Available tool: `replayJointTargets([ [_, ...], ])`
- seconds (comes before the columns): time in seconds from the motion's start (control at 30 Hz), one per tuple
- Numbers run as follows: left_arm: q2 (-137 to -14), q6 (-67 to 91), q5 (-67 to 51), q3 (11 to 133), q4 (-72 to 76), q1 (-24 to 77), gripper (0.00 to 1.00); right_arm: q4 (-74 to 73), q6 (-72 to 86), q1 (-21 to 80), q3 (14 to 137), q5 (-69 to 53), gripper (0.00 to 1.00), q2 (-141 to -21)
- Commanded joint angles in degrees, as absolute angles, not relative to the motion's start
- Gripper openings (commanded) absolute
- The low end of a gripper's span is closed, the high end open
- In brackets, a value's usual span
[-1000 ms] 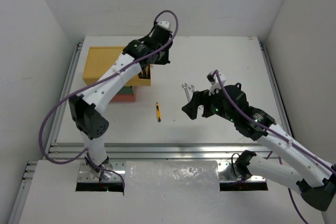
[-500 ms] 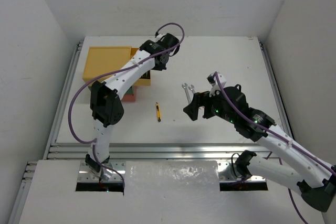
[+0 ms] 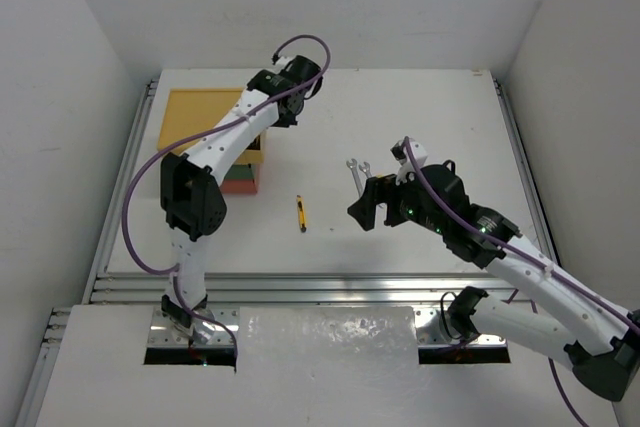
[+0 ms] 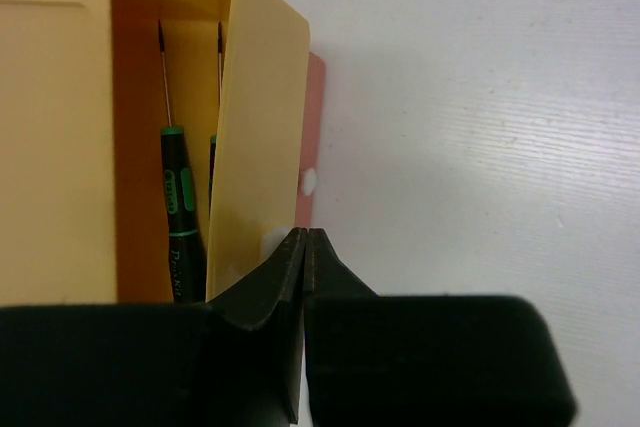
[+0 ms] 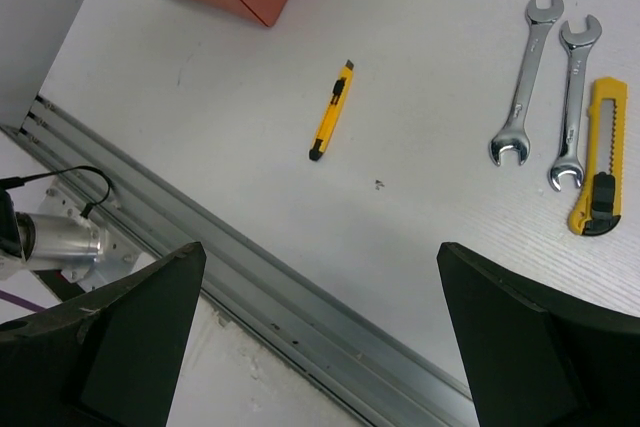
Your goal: Sort the tools into containers
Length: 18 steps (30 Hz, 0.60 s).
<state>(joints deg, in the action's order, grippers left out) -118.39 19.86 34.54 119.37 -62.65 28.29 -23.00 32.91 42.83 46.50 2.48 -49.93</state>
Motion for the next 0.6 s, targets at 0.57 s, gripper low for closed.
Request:
replayJointTargets([
  [0.57, -110.3, 17.3, 33.1, 112.8, -60.2, 23.1, 0.03, -18.5, 32.1, 42.7, 46.1, 0.3, 0.99, -52.4],
])
